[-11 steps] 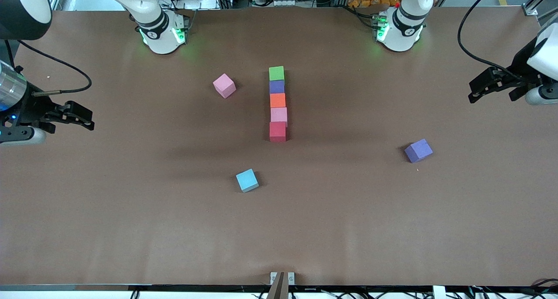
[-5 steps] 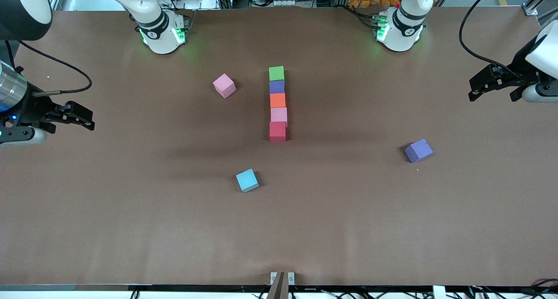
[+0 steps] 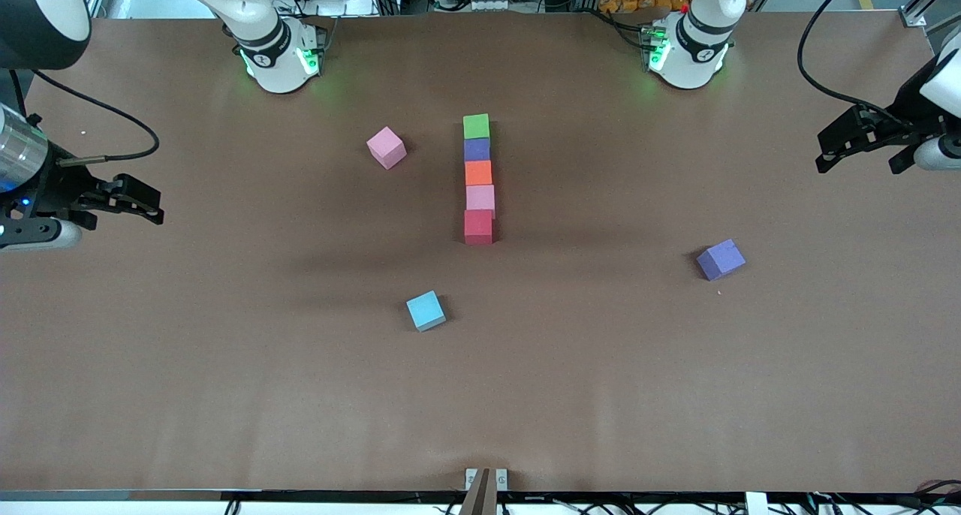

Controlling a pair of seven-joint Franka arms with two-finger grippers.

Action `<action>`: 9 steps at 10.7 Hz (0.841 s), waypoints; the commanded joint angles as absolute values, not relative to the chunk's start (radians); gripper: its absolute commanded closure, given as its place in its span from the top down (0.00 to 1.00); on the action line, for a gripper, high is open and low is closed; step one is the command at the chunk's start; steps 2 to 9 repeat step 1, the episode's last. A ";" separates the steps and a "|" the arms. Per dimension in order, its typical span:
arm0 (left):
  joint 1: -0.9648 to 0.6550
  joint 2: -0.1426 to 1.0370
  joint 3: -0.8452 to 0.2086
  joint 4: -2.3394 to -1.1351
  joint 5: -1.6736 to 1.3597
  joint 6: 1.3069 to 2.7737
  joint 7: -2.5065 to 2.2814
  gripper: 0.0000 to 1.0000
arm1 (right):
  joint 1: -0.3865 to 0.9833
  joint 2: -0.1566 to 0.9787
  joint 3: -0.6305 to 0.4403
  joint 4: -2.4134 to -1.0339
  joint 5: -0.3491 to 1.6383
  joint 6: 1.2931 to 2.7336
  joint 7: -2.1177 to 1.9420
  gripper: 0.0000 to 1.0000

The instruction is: Arrange blocks into number 1

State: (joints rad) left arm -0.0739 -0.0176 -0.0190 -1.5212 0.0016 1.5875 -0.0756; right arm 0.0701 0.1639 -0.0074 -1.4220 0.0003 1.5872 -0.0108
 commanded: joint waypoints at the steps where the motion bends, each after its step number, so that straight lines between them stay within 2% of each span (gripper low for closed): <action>1: -0.081 -0.017 -0.006 -1.505 0.003 1.572 -0.052 1.00 | 0.064 0.166 -0.002 -1.414 0.014 1.580 -0.012 1.00; 9: -0.081 -0.017 -0.006 -1.505 0.003 1.572 -0.052 1.00 | 0.064 0.166 -0.002 -1.414 0.014 1.580 -0.012 1.00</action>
